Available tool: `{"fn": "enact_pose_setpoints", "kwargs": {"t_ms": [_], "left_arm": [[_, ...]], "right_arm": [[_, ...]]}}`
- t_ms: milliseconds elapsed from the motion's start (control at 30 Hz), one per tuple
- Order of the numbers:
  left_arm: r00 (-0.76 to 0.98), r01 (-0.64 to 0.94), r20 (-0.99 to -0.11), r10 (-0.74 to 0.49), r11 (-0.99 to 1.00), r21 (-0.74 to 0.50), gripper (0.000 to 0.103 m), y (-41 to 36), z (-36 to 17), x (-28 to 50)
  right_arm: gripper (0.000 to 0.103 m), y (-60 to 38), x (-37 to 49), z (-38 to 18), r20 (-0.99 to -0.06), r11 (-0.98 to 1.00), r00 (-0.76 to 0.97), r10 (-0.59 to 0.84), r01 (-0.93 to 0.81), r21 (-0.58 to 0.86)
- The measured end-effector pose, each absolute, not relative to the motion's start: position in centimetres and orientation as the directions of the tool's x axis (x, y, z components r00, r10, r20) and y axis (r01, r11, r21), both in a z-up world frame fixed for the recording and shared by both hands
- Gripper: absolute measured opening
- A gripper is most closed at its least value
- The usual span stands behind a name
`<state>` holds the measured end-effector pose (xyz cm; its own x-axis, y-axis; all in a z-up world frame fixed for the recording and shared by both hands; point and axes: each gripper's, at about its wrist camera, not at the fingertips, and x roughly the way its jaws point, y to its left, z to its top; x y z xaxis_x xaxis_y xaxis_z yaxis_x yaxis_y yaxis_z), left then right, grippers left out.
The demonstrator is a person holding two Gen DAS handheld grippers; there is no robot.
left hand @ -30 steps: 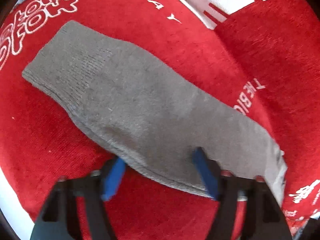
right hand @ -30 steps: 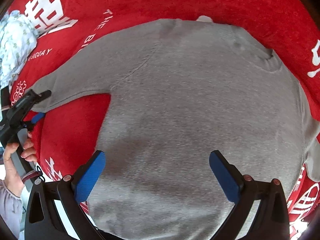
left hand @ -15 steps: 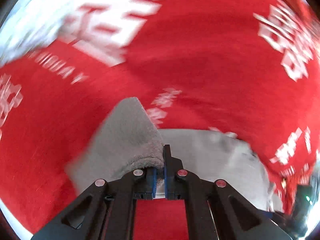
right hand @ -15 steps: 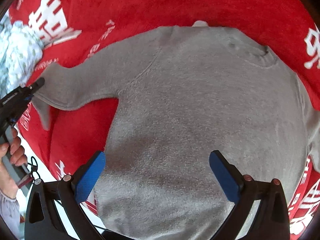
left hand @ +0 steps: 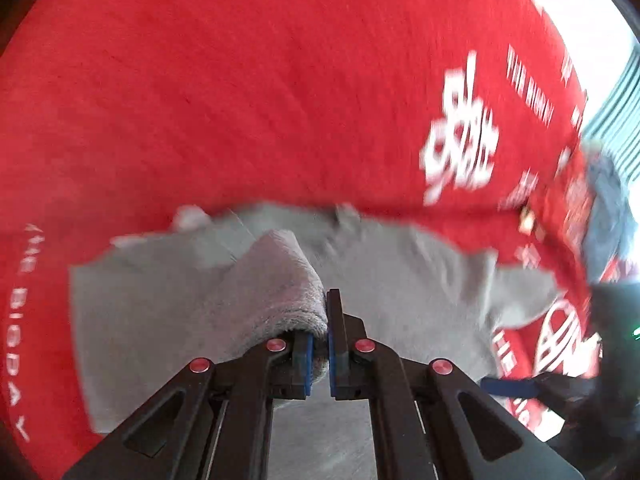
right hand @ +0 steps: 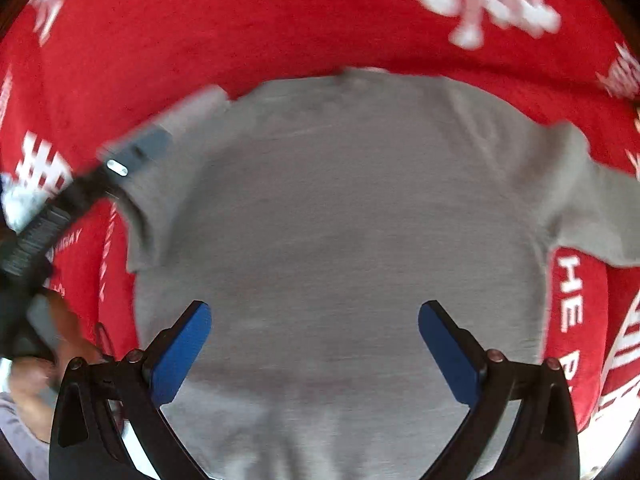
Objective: Fold small clothes
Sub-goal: 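Fold the held sleeve across the sweater body with the left gripper, release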
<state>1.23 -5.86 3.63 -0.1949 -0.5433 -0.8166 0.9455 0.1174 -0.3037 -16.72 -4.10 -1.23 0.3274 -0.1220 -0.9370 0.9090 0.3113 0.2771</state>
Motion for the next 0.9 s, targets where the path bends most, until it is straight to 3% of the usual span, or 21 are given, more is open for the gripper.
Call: {"fn": "enact_pose_setpoints", "kwargs": {"t_ms": [133,200,267,333,533,667,900], "left_arm": [[-0.162,0.968,-0.878,-0.451,0.099,-0.229,0.007,-7.0,-0.2,-2.1],[-0.120,0.982,-0.903,-0.412,0.086,-0.169,0.029,-6.9,-1.6,-2.7],[-0.067,0.993,-0.910,-0.409,0.063,-0.102,0.062,-6.4,-1.8,-3.5],[-0.028,0.998,-0.907,-0.419,0.039,-0.049,0.073,-5.9,-1.1,-4.1],[0.019,0.996,-0.875,-0.483,0.087,-0.026,0.073,-1.6,3.9,-0.6],[0.137,0.980,-0.890,-0.434,0.191,0.057,0.073,2.0,4.6,4.8],[0.253,0.941,-0.940,-0.228,0.285,0.184,0.073,6.4,0.3,11.5]], "right_arm": [[0.103,-5.5,-20.4,-3.1,-0.944,0.245,0.314,-0.104,0.928,0.282],[0.103,-5.9,-21.6,-3.9,-0.946,0.227,0.309,-0.100,0.933,0.280],[0.103,-6.3,-22.6,-4.2,-0.948,0.217,0.304,-0.096,0.936,0.278],[0.103,-6.6,-23.0,-4.3,-0.949,0.219,0.299,-0.100,0.937,0.272],[0.103,-6.7,-21.0,-1.6,-0.942,0.325,0.282,-0.182,0.922,0.213],[0.103,-6.7,-15.5,0.2,-0.927,0.521,0.302,-0.223,0.840,0.149],[0.103,-2.8,-4.4,-1.7,-0.914,0.834,0.187,-0.361,0.503,-0.227]]}}
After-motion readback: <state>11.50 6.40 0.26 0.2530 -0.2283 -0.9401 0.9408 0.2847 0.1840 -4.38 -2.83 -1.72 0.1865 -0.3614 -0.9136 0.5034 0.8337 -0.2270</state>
